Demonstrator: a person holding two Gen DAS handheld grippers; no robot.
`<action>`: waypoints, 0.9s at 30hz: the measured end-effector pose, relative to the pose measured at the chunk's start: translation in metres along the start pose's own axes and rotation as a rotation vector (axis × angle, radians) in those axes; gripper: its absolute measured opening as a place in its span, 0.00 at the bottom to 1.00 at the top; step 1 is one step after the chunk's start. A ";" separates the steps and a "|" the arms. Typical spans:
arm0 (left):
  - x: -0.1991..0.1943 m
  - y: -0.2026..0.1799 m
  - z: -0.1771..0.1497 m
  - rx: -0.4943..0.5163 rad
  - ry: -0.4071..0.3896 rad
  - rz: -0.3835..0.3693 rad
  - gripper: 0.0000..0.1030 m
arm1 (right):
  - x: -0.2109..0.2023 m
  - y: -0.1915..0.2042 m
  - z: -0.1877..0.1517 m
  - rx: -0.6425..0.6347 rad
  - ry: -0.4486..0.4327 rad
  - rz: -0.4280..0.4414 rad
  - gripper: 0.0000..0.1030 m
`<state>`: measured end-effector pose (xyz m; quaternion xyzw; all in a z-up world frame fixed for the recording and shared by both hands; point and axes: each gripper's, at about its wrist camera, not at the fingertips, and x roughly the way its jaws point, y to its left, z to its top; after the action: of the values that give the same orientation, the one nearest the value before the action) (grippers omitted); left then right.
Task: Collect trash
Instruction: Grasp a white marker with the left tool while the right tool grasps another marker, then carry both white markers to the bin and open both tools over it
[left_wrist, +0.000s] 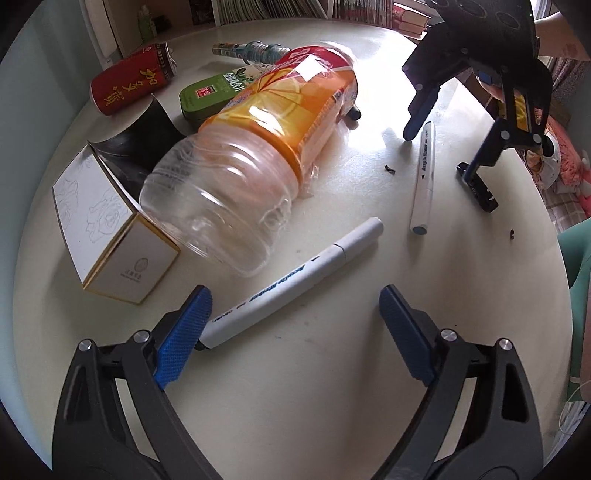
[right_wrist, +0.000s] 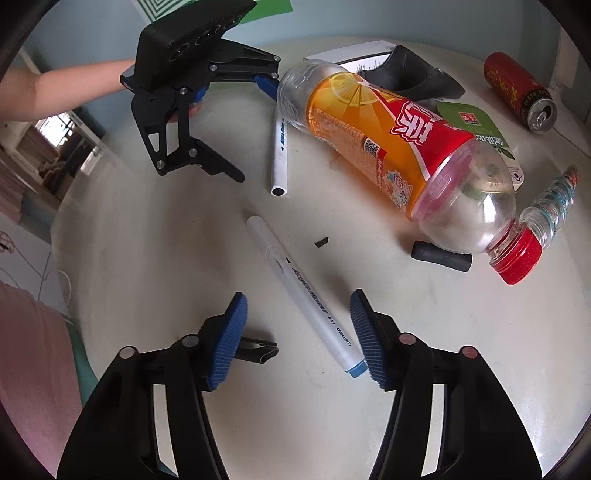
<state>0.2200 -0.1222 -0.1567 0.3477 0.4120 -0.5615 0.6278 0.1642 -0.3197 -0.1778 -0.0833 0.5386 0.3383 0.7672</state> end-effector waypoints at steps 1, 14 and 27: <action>-0.002 -0.002 -0.001 -0.010 -0.002 0.005 0.82 | 0.000 0.001 0.000 -0.009 -0.002 -0.003 0.45; -0.013 -0.015 0.000 -0.071 -0.017 -0.008 0.11 | 0.008 0.022 -0.006 -0.203 -0.024 -0.161 0.13; -0.045 -0.023 0.009 -0.105 -0.058 -0.005 0.11 | -0.035 0.024 -0.008 -0.142 -0.059 -0.135 0.13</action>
<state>0.1973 -0.1143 -0.1119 0.2968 0.4234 -0.5503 0.6556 0.1363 -0.3207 -0.1444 -0.1636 0.4834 0.3254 0.7960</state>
